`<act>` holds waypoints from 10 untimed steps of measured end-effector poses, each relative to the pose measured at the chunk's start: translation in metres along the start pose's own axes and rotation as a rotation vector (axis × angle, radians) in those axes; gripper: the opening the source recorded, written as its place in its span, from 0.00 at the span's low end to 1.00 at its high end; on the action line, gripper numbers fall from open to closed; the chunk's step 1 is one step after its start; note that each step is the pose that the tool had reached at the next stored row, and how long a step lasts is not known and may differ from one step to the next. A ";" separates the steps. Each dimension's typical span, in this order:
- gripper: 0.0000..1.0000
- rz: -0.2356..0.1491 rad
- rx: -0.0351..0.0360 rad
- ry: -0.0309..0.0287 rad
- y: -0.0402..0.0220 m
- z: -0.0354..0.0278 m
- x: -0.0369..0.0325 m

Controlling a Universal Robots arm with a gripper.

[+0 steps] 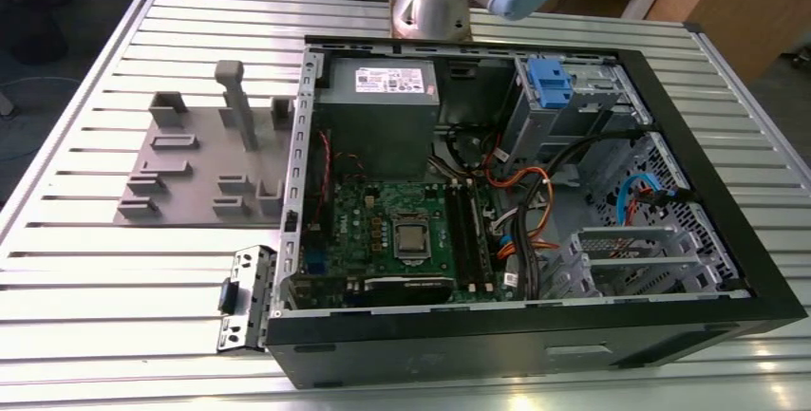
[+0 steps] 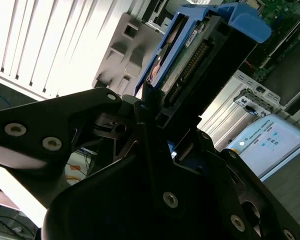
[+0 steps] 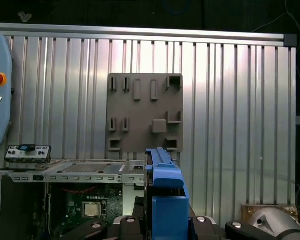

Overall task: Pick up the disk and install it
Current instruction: 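Pick up the disk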

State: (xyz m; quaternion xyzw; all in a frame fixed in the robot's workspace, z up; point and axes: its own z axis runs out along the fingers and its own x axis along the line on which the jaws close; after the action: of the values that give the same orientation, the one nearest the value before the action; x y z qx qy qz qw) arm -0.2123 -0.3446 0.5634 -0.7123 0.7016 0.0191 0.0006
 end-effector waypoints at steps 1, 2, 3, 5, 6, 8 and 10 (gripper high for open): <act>0.36 0.000 -0.0002 0.0000 -0.0031 -0.0001 0.0013; 0.36 0.000 -0.0003 0.0000 -0.0061 -0.0001 0.0026; 0.36 0.000 -0.0005 0.0000 -0.0091 -0.0002 0.0038; 0.36 0.000 -0.0009 0.0000 -0.0153 -0.0003 0.0063; 0.36 0.000 -0.0010 0.0000 -0.0184 -0.0003 0.0076; 0.36 0.000 -0.0014 0.0000 -0.0244 -0.0005 0.0101; 0.36 0.000 -0.0017 0.0000 -0.0307 -0.0006 0.0127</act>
State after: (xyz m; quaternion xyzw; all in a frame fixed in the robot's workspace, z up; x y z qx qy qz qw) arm -0.1814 -0.3568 0.5629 -0.7123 0.7016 0.0197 0.0000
